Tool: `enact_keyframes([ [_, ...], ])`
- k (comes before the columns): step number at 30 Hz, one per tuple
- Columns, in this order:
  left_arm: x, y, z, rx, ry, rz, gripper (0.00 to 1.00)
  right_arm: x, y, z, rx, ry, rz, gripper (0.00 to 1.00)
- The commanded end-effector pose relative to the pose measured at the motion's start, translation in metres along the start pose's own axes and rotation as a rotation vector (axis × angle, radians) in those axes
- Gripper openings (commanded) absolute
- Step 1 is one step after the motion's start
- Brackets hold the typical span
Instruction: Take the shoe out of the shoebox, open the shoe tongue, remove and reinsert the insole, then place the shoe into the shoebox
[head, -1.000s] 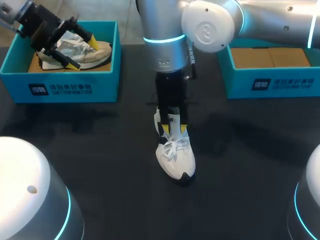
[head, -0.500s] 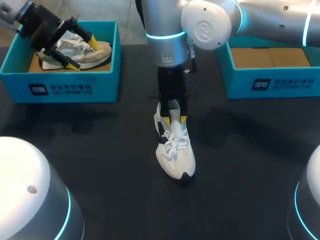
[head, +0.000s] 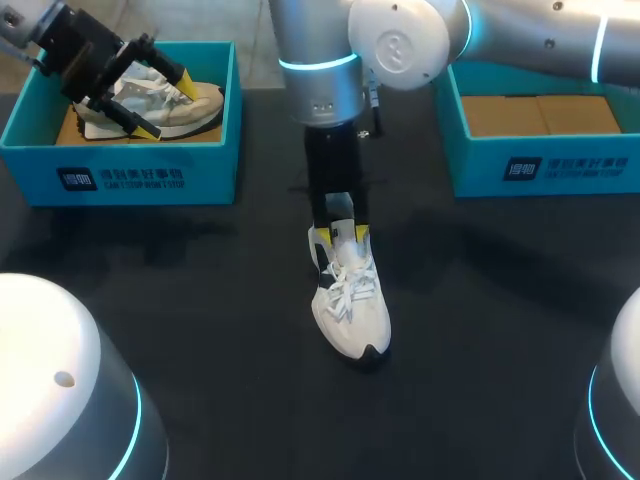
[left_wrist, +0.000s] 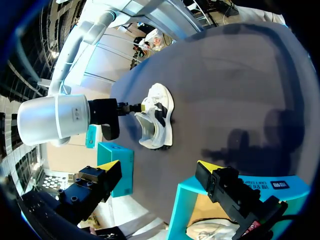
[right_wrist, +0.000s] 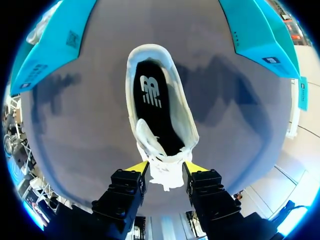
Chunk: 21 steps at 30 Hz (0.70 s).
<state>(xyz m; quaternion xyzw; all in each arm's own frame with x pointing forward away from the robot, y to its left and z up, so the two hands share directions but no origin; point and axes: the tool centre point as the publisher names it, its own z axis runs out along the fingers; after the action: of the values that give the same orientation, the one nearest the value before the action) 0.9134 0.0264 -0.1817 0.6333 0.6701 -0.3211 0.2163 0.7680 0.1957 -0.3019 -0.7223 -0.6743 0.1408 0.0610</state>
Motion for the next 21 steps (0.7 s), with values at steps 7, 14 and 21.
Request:
enact_keyframes([
  [7,0.0,0.0,0.0,-0.001,0.003,0.0,1.0,0.001,0.031,0.017,-0.01,0.027,-0.036,0.42],
  [14,0.0,0.0,0.0,-0.001,0.003,0.0,1.0,-0.007,0.026,0.009,-0.018,0.023,-0.054,0.41],
  [21,0.0,0.0,0.0,-0.001,0.003,0.0,1.0,-0.004,0.021,0.004,-0.031,0.022,-0.067,0.42],
])
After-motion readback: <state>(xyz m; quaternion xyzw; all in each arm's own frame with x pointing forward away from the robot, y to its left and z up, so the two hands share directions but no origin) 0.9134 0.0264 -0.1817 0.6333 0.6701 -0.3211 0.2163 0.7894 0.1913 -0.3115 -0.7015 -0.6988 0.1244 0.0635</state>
